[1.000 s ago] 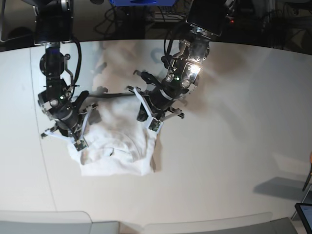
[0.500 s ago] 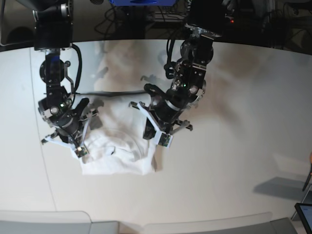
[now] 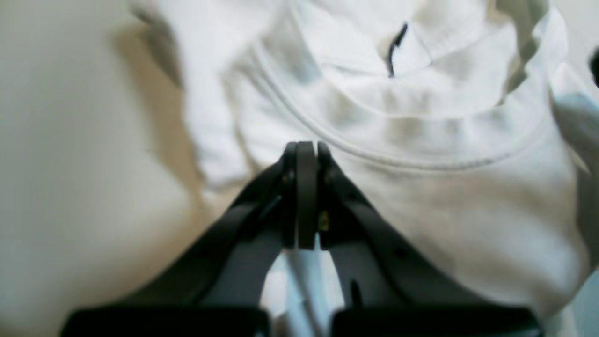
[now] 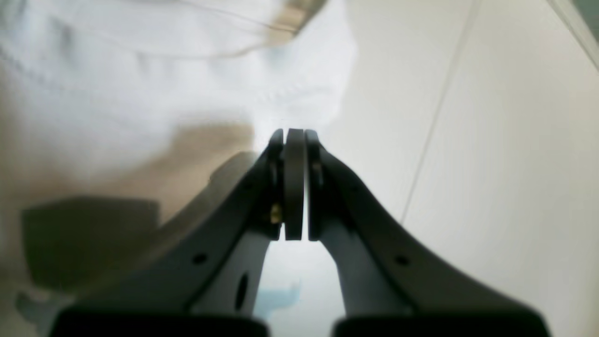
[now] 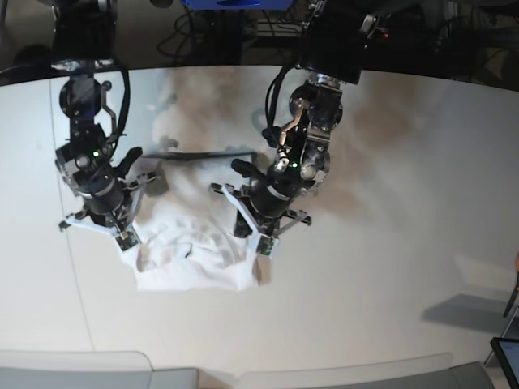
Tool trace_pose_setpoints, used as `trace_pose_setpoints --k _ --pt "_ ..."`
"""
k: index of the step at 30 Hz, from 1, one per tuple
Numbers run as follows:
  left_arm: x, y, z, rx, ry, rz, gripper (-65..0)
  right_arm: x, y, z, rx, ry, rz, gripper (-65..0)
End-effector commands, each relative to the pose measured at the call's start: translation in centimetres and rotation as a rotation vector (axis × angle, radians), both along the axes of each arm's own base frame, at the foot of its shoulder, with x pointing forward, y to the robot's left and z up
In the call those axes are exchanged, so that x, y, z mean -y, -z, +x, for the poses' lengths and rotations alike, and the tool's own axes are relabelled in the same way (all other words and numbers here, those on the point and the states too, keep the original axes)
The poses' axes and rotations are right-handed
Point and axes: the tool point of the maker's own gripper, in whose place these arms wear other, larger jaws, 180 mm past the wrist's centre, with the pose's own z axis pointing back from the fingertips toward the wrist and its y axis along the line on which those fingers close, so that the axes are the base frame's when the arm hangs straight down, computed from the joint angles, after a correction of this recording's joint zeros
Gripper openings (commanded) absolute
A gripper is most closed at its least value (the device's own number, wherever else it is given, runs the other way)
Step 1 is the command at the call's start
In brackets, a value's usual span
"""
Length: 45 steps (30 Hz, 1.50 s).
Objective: Fold the T-shirt properly
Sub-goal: 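Drag the folded edge with both grippers to square the folded shirt, then open both grippers and raise them off the folded shirt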
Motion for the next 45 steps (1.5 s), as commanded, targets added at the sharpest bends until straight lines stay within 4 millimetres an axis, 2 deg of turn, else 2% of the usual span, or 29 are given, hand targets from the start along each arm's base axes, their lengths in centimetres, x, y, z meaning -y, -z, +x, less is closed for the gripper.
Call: trace_pose_setpoints --k 1,4,7,12,16,18,21,23,26,31,32,33,37,42,45 --pt "0.2 -1.7 0.1 0.054 0.003 -0.022 -65.0 -0.2 -1.8 0.5 0.059 -0.009 0.007 -63.5" --pt "-0.1 -1.7 -1.9 0.059 0.014 -0.013 -65.0 -0.1 -1.2 -1.1 0.026 0.002 -0.001 -63.5" --pt "-0.2 -1.6 -3.6 0.052 0.018 -0.020 -65.0 -1.1 -0.6 -2.3 0.007 0.008 0.031 -63.5" --pt "0.0 -1.4 -5.1 0.039 0.020 -0.029 -65.0 -1.2 0.4 -3.4 -0.021 0.063 0.083 -63.5" --pt "-0.2 1.9 -5.7 -0.044 0.022 -0.005 -65.0 -1.6 1.7 -4.2 -0.060 0.070 0.101 -63.5" --pt "-0.3 3.4 -6.2 -0.086 0.021 0.006 -65.0 -1.6 2.9 -4.6 -0.094 0.073 0.106 -63.5" --pt "-0.6 4.5 -6.5 -0.116 0.015 0.014 -65.0 -1.8 4.5 -5.1 -0.140 0.077 0.114 -63.5" --pt "-0.7 4.7 -6.6 -0.120 0.013 0.015 -65.0 -1.9 4.7 -5.2 -0.146 0.078 0.117 -63.7" --pt "-0.7 3.5 -6.2 -0.088 0.010 0.005 -65.0 -2.0 3.5 -4.8 -0.112 0.074 0.118 -63.8" --pt "-2.2 -1.3 -5.4 0.052 0.009 0.016 -65.0 -2.5 -1.3 -4.2 0.053 0.039 0.130 -63.8" --pt "-2.5 -2.3 -5.2 0.080 0.010 0.022 -65.0 -2.7 -1.8 -4.2 0.079 0.028 0.135 -63.8" --pt "-3.0 -3.0 -5.1 0.104 0.014 0.033 -65.0 -2.9 -2.1 -4.3 0.103 0.015 0.143 -63.8" --pt "-4.8 -3.8 -4.9 0.169 0.027 0.081 -65.0 -3.0 -2.2 -4.6 0.180 -0.004 0.193 -64.0" --pt "-6.2 -5.8 -5.3 0.343 0.038 0.051 -65.0 -4.1 -2.3 -4.7 0.261 -0.050 0.258 -64.0" --pt "-8.3 -6.0 -5.0 0.364 -0.004 0.072 -65.0 -4.3 -2.7 -4.6 0.294 -0.062 0.273 -64.0"
